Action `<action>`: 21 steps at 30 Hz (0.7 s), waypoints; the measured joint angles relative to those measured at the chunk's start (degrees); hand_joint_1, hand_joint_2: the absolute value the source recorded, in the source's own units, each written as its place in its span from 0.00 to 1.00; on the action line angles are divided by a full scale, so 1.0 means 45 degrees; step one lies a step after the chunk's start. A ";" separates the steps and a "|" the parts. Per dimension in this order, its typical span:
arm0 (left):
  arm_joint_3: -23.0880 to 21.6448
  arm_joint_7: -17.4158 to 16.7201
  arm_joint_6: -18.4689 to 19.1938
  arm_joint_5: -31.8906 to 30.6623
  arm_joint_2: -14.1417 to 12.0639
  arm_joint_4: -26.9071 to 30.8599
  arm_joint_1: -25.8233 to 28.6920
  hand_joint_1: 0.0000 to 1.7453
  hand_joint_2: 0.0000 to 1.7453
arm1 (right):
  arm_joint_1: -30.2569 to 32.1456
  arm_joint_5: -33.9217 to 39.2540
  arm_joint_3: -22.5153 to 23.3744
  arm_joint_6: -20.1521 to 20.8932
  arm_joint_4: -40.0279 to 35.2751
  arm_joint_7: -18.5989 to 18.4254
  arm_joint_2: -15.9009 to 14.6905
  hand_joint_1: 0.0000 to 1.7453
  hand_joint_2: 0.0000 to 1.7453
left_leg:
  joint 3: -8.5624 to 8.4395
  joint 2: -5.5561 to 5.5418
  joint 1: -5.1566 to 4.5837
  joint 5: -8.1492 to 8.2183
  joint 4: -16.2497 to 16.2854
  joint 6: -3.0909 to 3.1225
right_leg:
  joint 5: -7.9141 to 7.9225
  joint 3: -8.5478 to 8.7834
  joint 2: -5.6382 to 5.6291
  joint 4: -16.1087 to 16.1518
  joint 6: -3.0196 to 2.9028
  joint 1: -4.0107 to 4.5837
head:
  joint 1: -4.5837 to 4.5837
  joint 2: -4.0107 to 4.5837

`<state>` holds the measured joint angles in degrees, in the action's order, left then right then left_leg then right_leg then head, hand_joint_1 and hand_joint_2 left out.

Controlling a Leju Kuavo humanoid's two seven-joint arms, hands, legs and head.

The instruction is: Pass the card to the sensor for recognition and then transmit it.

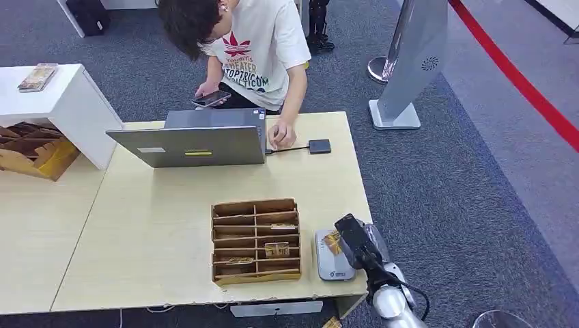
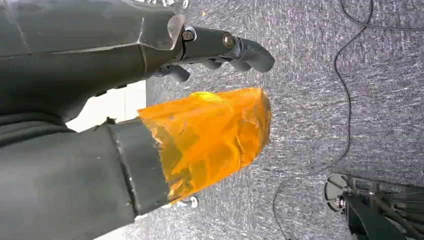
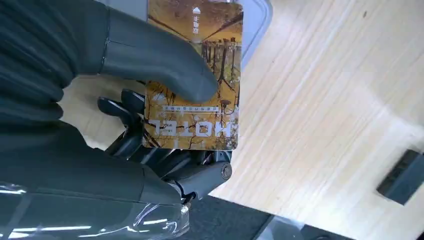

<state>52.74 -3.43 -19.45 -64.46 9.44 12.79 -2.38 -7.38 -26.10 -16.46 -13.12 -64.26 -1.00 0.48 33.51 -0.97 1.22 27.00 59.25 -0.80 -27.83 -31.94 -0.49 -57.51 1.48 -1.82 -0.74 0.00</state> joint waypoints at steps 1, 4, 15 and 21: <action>0.0005 0.0000 0.0005 0.0019 0.0000 0.0005 0.0001 0.00 0.00 | 0.0043 -0.0083 0.0000 -0.0088 -0.0146 0.0048 0.0000 1.00 1.00 | 0.0001 0.0000 0.0000 0.0000 0.0000 0.0000 | 0.0000 0.0000 0.0000 0.0000 0.0000 0.0000 | 0.0000 0.0000; 0.0088 0.0015 0.0015 0.0112 0.0005 0.0005 0.0004 0.00 0.00 | 0.0367 -0.0515 0.0000 -0.0623 -0.1217 0.0379 0.0000 1.00 1.00 | 0.0015 -0.0006 0.0000 -0.0001 0.0000 0.0000 | 0.0000 -0.0008 0.0004 -0.0001 0.0000 0.0000 | 0.0000 0.0000; 0.0291 0.0092 0.0024 -0.0112 0.0131 0.0005 0.0009 0.00 0.00 | 0.1219 -0.0898 -0.0515 -0.3045 -0.7801 0.2565 0.0219 1.00 1.00 | 0.0036 0.0002 0.0000 0.0002 -0.0001 -0.0002 | -0.0003 -0.0036 -0.0003 -0.0001 -0.0001 0.0000 | 0.0000 0.0000; 0.0291 0.0155 0.0097 -0.0408 0.0126 0.0005 -0.0016 0.00 0.00 | 0.0566 -0.0578 -0.1254 -0.2690 -0.8553 0.2929 0.0219 1.00 1.00 | 0.0036 0.0007 0.0000 -0.0003 -0.0002 -0.0002 | 0.0001 -0.0035 -0.0006 -0.0002 -0.0002 0.0000 | 0.0000 0.0000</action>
<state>54.05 -2.73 -19.02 -66.29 10.01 12.81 -2.45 -4.83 -28.70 -22.10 -25.22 -102.75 12.17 1.46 33.67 -0.94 1.23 26.99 59.24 -0.81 -27.82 -32.10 -0.52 -57.52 1.47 -1.82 -0.74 0.00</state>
